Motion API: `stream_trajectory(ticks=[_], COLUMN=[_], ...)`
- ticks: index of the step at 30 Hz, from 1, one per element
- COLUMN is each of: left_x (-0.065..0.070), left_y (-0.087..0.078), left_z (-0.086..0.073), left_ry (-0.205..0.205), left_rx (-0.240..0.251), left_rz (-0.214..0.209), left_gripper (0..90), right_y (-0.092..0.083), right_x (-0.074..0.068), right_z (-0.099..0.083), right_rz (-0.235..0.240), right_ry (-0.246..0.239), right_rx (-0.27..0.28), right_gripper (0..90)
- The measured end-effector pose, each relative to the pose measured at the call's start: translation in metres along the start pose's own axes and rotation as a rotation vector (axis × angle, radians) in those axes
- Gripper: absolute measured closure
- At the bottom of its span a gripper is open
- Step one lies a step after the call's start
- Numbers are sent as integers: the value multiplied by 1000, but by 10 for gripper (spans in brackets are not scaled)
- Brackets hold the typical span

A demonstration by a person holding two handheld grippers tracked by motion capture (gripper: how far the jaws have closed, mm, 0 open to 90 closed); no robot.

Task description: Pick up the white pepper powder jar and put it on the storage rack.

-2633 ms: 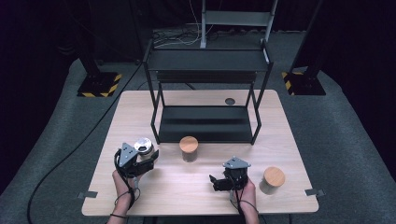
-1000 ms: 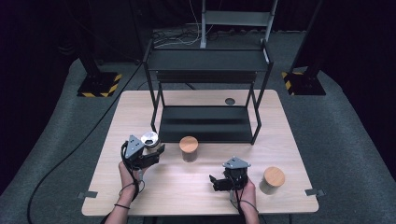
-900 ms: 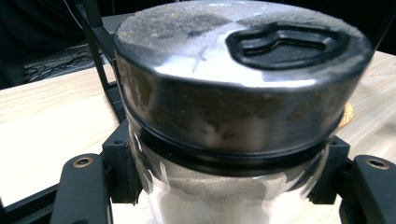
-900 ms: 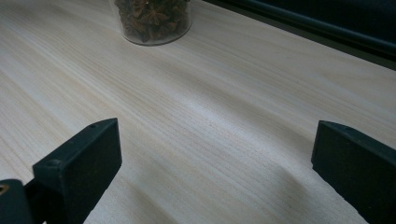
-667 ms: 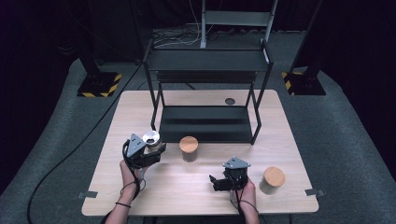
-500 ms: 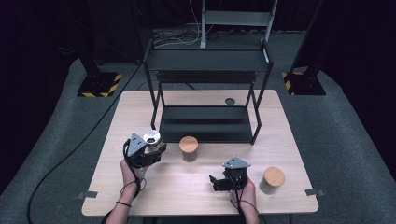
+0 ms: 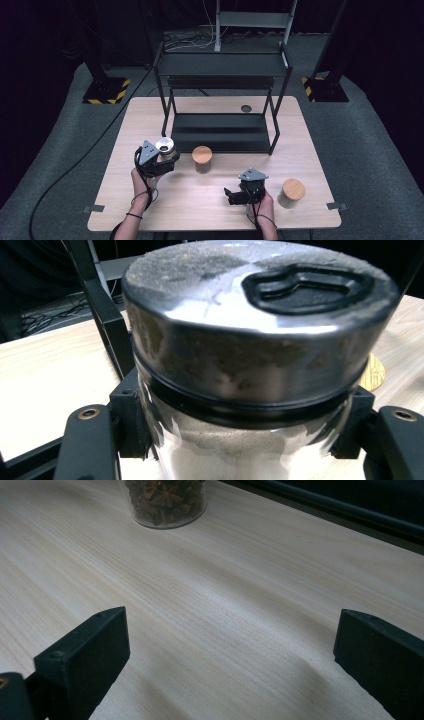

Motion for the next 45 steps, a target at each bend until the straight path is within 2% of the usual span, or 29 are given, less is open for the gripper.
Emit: stream_trajectory(ticks=[32, 45], left_x=[-5, -4], left_y=[17, 28], left_z=[5, 7], left_ry=[8, 18], left_rx=[-6, -11], left_rz=[2, -10], left_gripper=[301, 301], right_y=[0, 0], right_x=[0, 0], right_z=[0, 0], right_rz=[5, 4], right_ry=[0, 1], right_rx=[1, 2], right_gripper=[5, 5])
Point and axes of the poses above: each handheld gripper's, and its own axes: y roughly forward along the jaws, z roughly out of its top, x roughly to its right, the point moved 5 cm from there along y, roughly forward along the jaws, and after that the axes turned 8 degrees about x, right-handed, at the moved point
